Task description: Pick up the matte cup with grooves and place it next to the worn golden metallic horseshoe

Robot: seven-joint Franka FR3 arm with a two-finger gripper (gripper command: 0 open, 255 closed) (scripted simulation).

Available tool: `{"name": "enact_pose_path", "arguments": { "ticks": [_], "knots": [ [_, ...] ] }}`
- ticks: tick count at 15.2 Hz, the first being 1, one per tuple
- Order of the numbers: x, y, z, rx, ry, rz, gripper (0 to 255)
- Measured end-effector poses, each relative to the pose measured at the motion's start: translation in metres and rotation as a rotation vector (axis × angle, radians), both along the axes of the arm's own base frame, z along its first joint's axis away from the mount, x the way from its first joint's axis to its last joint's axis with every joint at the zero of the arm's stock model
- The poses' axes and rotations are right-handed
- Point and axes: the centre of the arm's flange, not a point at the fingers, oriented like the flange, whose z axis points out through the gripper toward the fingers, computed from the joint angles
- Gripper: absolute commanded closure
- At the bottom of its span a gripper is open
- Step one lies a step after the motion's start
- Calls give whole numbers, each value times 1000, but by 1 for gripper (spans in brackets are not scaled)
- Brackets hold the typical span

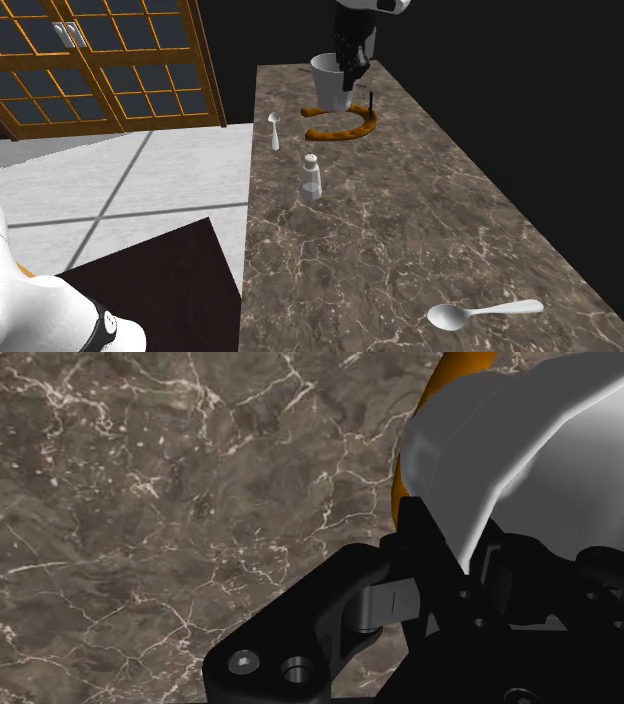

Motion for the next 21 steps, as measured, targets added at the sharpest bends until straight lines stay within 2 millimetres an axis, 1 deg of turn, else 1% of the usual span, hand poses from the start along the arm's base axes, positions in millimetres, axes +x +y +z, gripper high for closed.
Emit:
{"name": "enact_pose_path", "arguments": {
  "ticks": [21],
  "knots": [
    [-2,0,-111,0,0,0,255]
  ]
}}
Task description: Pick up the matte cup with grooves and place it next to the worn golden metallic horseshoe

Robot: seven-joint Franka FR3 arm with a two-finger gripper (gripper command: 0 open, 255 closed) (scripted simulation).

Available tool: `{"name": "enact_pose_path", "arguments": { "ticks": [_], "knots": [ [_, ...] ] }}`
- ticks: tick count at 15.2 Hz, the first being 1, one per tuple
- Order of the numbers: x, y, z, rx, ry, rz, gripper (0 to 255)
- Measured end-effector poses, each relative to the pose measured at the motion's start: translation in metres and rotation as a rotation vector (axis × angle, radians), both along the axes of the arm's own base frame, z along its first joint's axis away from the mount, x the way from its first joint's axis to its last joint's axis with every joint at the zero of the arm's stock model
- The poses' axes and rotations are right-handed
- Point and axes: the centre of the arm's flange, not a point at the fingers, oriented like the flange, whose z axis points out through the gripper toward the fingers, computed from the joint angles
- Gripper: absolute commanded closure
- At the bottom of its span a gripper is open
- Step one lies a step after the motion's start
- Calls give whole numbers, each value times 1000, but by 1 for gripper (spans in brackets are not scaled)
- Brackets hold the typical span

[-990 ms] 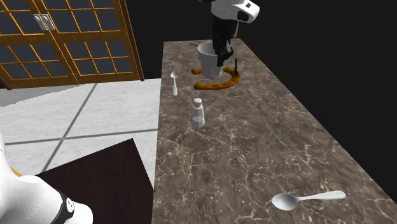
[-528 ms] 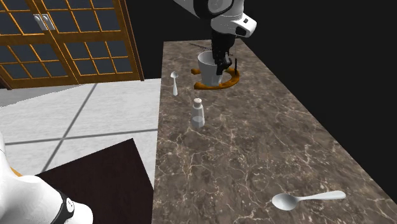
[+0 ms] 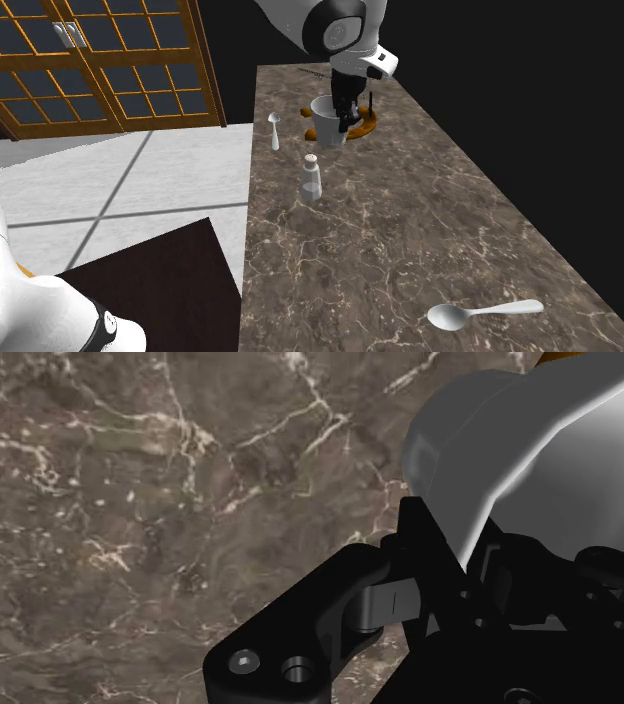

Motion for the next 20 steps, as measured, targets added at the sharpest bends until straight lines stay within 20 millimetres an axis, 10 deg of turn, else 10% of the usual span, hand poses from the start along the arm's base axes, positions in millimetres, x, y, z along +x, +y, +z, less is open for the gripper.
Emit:
{"name": "enact_pose_path", "arguments": {
  "ticks": [7,8,14,20],
  "knots": [
    [1,0,-12,1,-3,0,255],
    [1,0,-12,1,-3,0,0],
    [1,0,-13,0,-1,0,0],
    [-4,-10,34,0,-2,0,0]
  ]
}}
